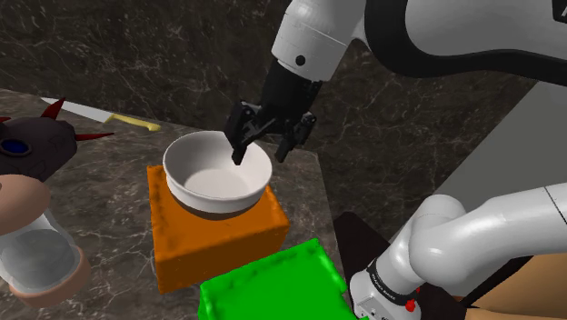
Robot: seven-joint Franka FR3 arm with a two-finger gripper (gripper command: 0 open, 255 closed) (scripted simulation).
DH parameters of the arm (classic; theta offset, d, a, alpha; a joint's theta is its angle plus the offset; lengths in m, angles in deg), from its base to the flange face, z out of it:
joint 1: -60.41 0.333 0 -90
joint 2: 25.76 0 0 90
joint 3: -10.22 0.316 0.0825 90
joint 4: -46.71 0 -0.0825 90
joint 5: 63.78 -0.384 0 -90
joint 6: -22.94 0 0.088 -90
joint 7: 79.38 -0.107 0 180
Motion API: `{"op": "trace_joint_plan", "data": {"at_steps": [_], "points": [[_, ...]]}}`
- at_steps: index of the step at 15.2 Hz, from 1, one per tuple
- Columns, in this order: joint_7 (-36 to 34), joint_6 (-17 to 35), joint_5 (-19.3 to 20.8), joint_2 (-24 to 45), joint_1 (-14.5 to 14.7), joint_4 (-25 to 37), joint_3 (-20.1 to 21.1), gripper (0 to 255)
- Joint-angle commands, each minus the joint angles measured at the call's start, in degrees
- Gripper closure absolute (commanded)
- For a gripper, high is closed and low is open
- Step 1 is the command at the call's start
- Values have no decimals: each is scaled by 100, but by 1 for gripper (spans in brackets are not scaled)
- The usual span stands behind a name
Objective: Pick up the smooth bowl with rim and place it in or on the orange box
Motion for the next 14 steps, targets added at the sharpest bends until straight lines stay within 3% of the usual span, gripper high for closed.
{"op": "trace_joint_plan", "data": {"at_steps": [1,6,14], "points": [[0,0,0,0,0,0,0,0],[-43,-711,102,32,-44,729,-165,0],[-43,-711,102,32,-43,729,-165,0]]}}
